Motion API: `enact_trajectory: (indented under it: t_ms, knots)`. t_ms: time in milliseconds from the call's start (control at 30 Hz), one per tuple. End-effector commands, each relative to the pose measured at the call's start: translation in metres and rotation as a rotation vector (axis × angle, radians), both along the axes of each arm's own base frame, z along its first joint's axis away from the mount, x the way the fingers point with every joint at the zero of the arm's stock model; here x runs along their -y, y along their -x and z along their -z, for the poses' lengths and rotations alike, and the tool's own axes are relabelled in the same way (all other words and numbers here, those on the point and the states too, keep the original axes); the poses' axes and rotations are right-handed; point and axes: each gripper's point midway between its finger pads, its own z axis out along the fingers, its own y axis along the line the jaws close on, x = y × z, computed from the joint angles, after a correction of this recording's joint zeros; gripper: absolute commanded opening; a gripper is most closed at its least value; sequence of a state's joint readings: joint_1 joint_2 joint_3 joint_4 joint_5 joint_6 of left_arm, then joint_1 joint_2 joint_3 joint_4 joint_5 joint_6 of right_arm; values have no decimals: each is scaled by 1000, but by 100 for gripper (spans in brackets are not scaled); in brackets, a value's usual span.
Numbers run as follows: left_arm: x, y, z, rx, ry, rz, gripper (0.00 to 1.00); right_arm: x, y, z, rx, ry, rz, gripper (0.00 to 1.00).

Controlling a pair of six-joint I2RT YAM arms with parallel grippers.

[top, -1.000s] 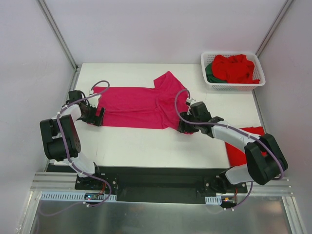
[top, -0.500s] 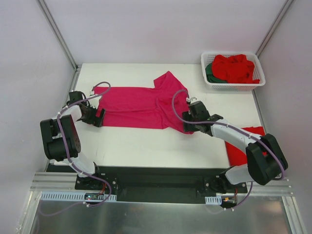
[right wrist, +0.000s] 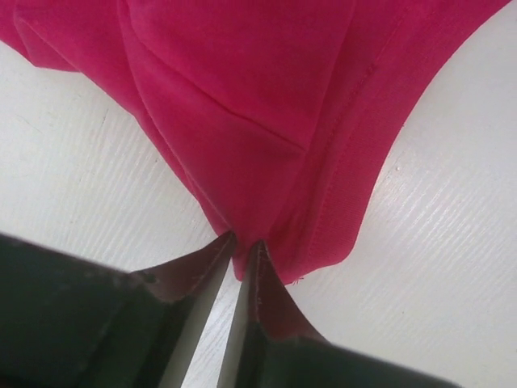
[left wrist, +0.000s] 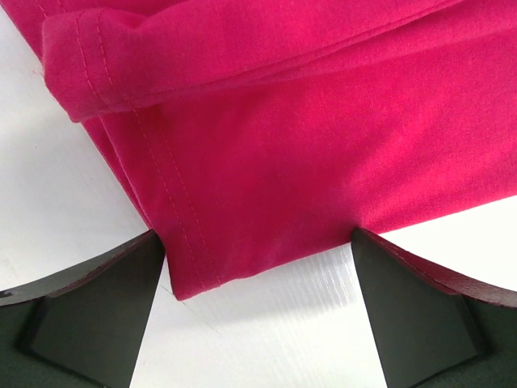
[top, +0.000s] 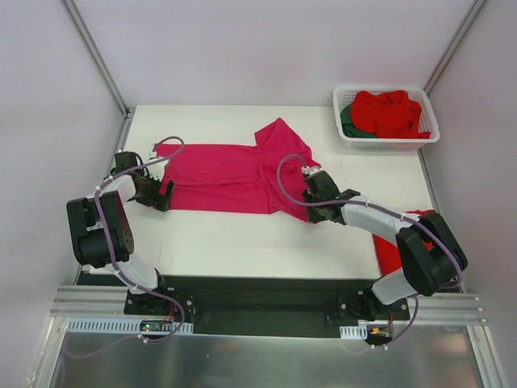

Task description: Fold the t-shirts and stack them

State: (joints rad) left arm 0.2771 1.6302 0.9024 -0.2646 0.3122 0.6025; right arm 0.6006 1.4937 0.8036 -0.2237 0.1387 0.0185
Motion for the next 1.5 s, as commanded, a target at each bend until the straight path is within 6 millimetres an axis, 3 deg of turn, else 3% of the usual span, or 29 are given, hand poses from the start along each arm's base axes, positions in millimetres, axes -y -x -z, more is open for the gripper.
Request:
enact_trajectory:
  t_ms: [0,167,433,600,633,733,833,933,1000,1033,1067,1133,1200,1233,1267,1467]
  knots:
    - [-4,15,7,-28,-30,21,99,1,-11,-19,54,30,14,10]
    - [-10,22,13,-47,-40,18,99,9,-14,-35,100,63,35,1]
    - [-14,18,17,-53,-35,9,98,10,-17,-46,119,80,21,1]
    - [-14,17,18,-59,-21,-5,56,10,-17,-46,120,96,16,1]
    - [-14,16,18,-57,-22,-5,30,11,-17,-46,120,99,18,1]
    - [-15,18,18,-61,-29,-9,0,12,-18,-44,108,121,18,1]
    - [-16,19,18,-62,-34,-9,0,14,-16,-39,93,145,14,1]
    - [-16,19,17,-62,-33,-8,5,12,-15,-37,76,155,4,1]
    - [-16,20,18,-65,-33,-9,16,9,-13,-32,52,155,-9,1]
    - [-15,20,18,-65,-32,-7,25,7,-12,-31,46,157,-15,1]
    - [-15,21,18,-68,-31,-4,54,7,-10,-27,33,161,-21,10]
    - [-14,24,18,-69,-29,2,73,5,-9,-27,35,164,-23,25]
    - [-12,29,20,-81,-25,10,89,5,-9,-28,38,170,-20,27]
    - [-12,30,19,-81,-31,17,94,6,-8,-29,39,181,-20,37]
    - [-12,33,20,-90,-34,18,96,8,-9,-31,43,188,-14,40]
    - [-14,37,7,-74,-62,36,99,20,-18,-59,143,299,41,41]
